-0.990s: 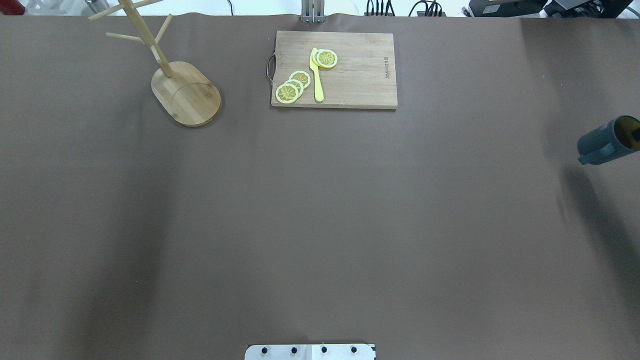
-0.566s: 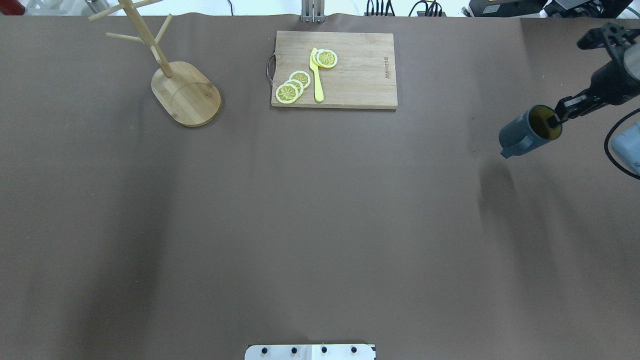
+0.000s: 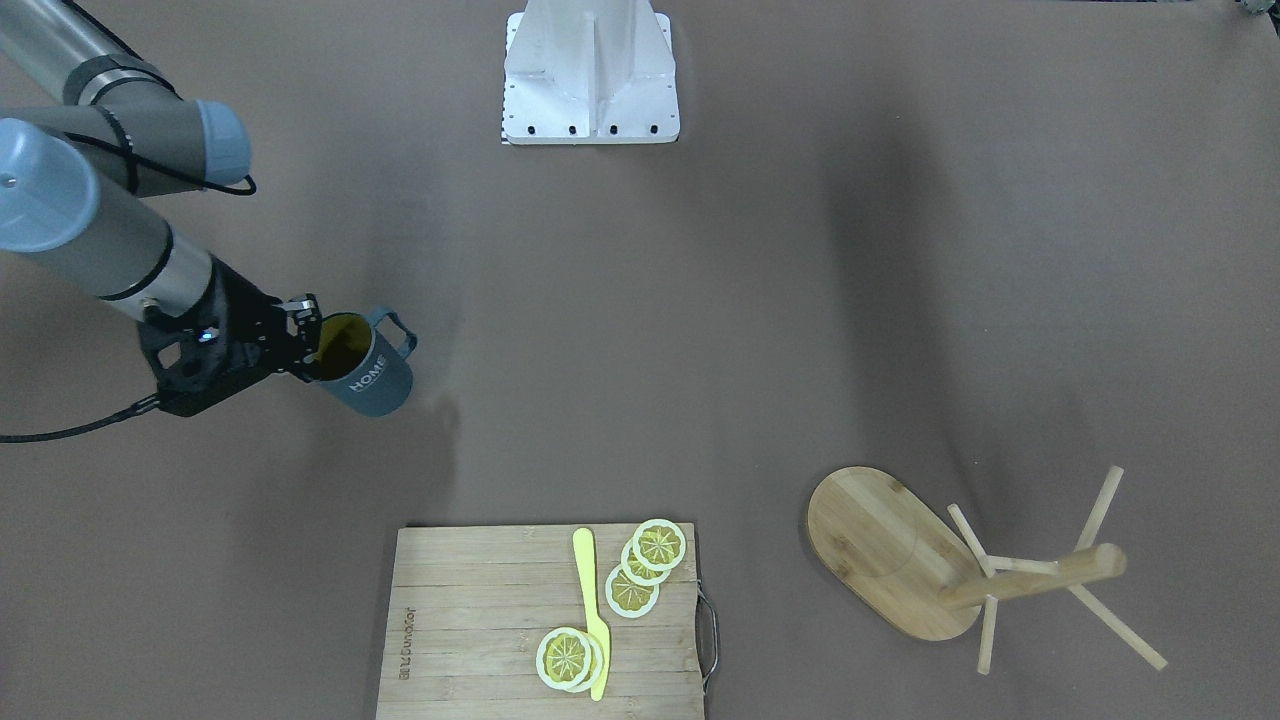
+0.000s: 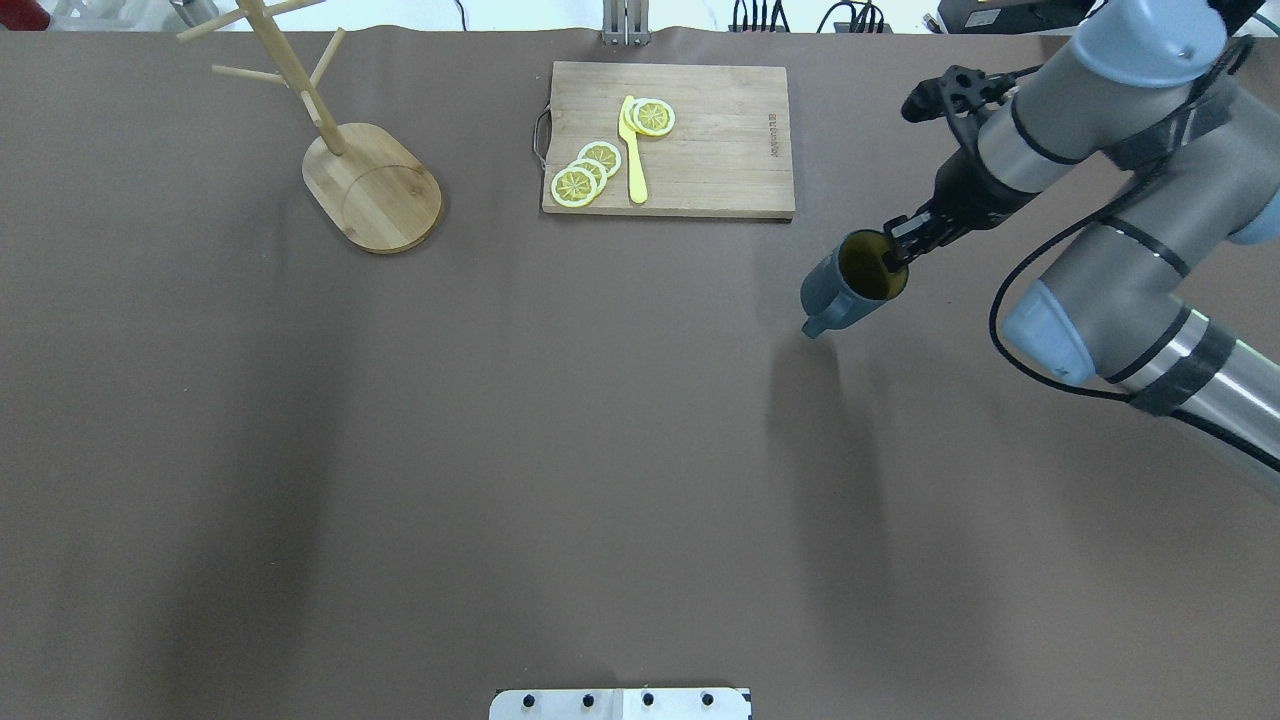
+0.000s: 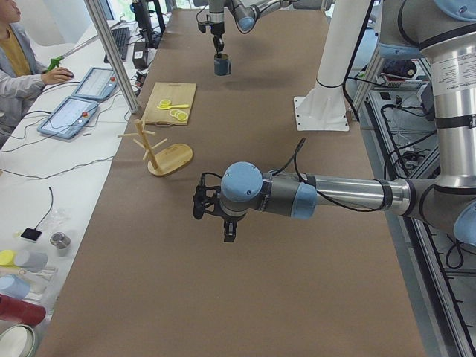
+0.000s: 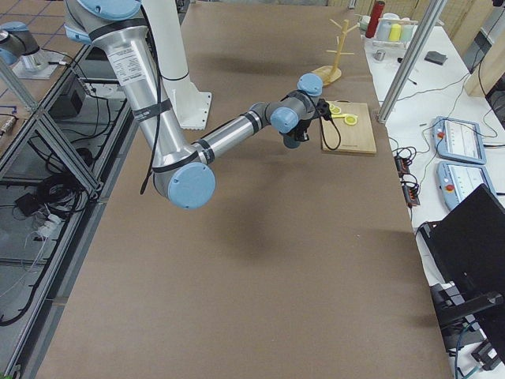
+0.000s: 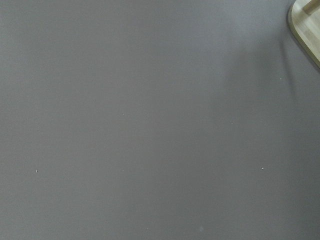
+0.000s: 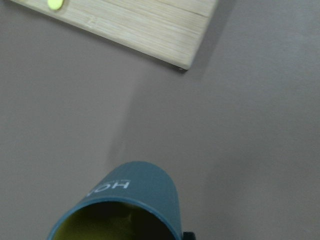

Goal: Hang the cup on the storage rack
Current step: 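Carry the teal mug with the right gripper toward the table center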

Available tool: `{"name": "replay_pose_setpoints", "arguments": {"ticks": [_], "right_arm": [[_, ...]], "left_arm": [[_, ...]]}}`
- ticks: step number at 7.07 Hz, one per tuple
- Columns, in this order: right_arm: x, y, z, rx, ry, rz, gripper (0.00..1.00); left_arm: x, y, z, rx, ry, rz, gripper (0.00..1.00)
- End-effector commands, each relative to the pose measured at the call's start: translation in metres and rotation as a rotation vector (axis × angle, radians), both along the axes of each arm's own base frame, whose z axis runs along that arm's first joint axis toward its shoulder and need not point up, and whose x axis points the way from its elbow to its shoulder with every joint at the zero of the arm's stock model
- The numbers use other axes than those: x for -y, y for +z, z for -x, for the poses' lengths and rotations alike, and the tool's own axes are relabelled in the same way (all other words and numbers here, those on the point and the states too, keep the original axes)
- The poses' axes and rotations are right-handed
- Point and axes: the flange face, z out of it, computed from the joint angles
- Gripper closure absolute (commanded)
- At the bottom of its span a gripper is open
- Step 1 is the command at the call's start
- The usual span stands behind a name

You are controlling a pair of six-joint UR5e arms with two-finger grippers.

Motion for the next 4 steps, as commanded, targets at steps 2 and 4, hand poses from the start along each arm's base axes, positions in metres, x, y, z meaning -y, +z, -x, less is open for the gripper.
{"name": "replay_pose_setpoints", "arguments": {"ticks": [2,4], "right_arm": [[-0.050,-0.068,0.111,-0.004,0.016,-0.029,1.00],[-0.071,-0.095,0.151,-0.014,0.044,0.002,1.00]], "left_arm": [[0.000,0.000,-0.001,-0.009,0.002,0.002,0.02],[0.000,0.001,-0.001,-0.009,0.002,0.003,0.02]]}}
